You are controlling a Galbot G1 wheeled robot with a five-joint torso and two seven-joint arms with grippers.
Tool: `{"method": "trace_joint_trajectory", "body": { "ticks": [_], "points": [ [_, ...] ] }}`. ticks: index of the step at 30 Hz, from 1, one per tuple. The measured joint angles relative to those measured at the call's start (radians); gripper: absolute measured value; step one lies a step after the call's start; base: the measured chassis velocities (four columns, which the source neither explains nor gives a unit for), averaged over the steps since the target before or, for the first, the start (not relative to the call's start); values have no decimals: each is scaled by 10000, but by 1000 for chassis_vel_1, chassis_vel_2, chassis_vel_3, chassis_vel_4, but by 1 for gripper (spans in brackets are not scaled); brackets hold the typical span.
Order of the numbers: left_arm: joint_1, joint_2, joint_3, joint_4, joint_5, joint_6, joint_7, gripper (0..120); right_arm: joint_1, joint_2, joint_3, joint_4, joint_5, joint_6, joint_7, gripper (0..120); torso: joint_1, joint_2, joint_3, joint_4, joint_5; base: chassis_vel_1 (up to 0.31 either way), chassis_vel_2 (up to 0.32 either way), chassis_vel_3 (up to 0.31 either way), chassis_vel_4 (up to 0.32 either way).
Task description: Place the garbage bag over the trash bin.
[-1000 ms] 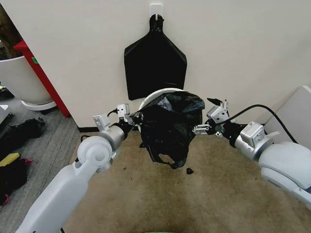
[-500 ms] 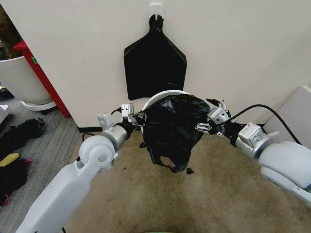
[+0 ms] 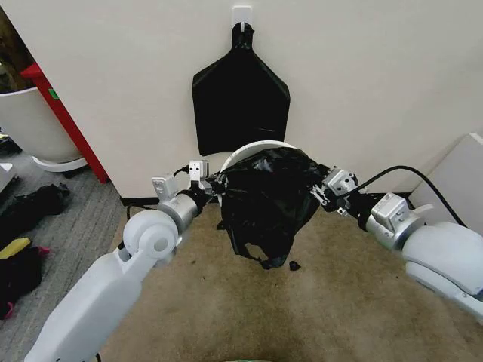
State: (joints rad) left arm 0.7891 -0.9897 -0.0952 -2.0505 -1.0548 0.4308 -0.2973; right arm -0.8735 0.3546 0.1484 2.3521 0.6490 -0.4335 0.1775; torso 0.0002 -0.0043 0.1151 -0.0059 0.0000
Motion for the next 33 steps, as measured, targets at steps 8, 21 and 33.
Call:
{"method": "trace_joint_trajectory", "body": {
  "ticks": [8,21,33],
  "points": [
    [366,174,-21,-12,1206,-218,1594,4,669,-86,24,-289,1041,44,162,0,0,0,0,1,0,0,0,0,0],
    [629,261,-49,-76,2013,-658,2735,4,1329,-680,49,-1492,2155,184,-822,0,0,0,0,0,1,0,0,0,0],
    [816,186,-125,-141,2247,-1110,3226,4,1347,-941,66,-2753,2768,593,-3063,0,0,0,0,0,4,0,0,0,0]
  ]
}}
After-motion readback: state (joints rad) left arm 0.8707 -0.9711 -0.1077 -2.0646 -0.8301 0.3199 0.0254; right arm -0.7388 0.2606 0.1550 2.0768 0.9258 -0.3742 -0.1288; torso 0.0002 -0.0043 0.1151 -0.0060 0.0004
